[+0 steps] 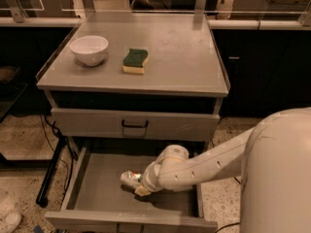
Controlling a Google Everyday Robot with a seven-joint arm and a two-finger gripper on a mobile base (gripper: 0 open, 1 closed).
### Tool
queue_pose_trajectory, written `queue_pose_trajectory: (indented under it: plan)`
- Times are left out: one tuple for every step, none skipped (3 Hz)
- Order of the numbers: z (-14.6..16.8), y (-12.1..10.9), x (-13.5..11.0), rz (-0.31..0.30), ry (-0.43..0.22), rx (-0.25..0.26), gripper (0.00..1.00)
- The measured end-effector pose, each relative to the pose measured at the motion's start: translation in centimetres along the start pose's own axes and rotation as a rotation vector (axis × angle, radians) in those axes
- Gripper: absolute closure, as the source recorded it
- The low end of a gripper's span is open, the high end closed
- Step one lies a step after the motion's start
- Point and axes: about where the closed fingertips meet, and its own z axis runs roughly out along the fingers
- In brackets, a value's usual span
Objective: Pick 7up can from middle drawer and place on counter
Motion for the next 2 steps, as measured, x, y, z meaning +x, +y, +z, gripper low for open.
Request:
queue_pose_trajectory:
  plan:
    - [-0.45, -0.14, -0.03, -0.001, -0.003, 0.008, 1.0]
    - [-1.05, -0.91, 0.04, 0.02, -0.014, 0.031, 1.0]
